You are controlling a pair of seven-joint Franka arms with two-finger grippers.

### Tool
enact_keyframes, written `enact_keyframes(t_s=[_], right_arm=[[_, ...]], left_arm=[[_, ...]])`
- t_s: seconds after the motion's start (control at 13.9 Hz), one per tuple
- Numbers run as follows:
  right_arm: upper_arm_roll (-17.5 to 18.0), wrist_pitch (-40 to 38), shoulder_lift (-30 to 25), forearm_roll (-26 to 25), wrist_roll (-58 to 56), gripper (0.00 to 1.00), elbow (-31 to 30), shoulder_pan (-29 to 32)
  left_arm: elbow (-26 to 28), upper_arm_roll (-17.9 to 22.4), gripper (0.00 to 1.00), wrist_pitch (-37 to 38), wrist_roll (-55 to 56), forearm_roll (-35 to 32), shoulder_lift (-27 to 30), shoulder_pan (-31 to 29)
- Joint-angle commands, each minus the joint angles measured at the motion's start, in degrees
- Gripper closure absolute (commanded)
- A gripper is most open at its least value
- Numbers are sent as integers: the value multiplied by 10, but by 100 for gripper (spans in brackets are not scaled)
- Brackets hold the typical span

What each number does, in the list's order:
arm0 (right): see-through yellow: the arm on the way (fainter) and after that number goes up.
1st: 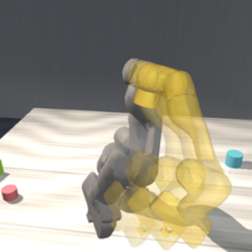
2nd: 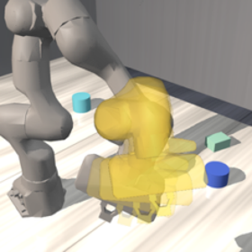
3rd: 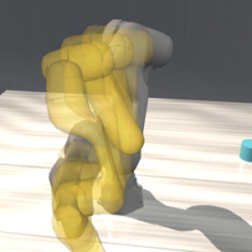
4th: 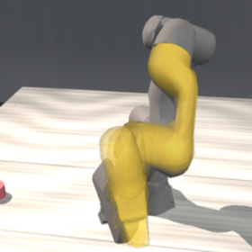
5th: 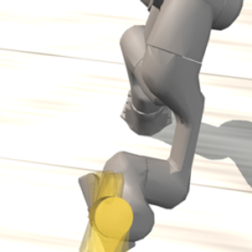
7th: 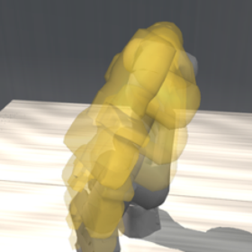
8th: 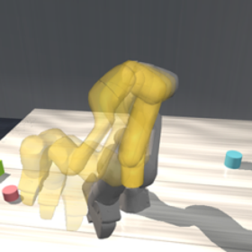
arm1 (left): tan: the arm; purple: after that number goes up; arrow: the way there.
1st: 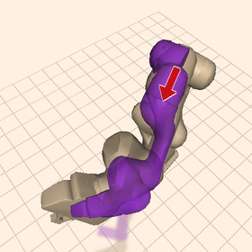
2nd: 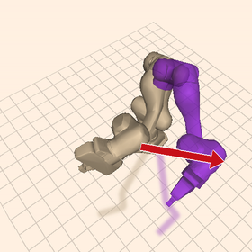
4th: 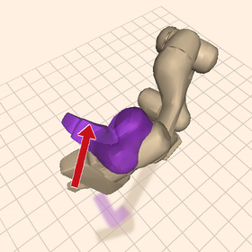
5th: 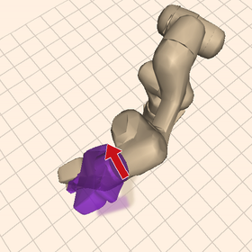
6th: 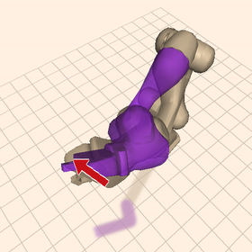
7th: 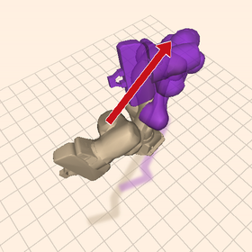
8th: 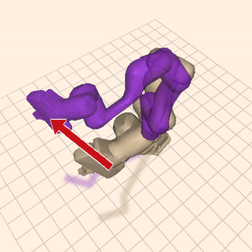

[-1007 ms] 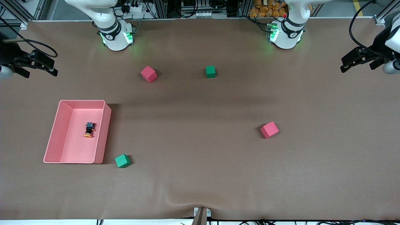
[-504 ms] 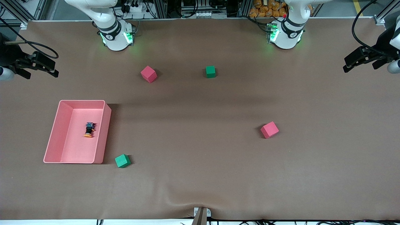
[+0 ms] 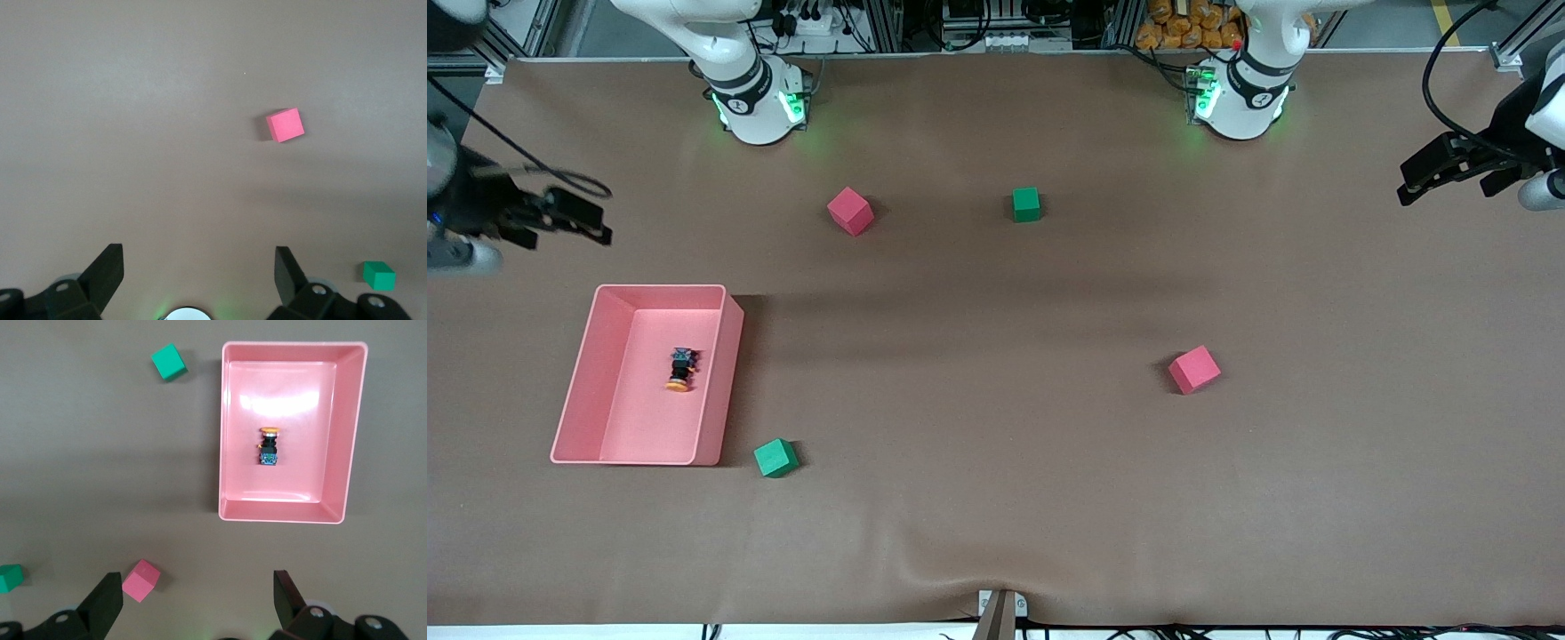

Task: Place and upright button with both arms
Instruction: 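Reach the right gripper toward the yellow button in the pink tray, then lower the right gripper and grasp the yellow button's base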

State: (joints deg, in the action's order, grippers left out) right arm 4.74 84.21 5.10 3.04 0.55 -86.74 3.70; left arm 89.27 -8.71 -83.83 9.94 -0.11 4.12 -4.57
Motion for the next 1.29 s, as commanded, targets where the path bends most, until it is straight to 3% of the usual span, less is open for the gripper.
enact_keyframes(t_s=[0.0,0.22,0.58,1.22], right_arm=[[4,8,51,-7,1,0,7,10],[3,49,103,-26,1,0,3,9],[4,217,130,-26,-1,0,-118,24],[-16,315,231,-27,-104,0,-119,53]], left_arm=[[-5,-3,0,10,-14,2,-2,-3],[-5,-3,0,11,-14,5,-2,-3],[-3,-2,0,11,-16,9,1,-4],[-1,-3,0,13,-16,9,2,-3]])
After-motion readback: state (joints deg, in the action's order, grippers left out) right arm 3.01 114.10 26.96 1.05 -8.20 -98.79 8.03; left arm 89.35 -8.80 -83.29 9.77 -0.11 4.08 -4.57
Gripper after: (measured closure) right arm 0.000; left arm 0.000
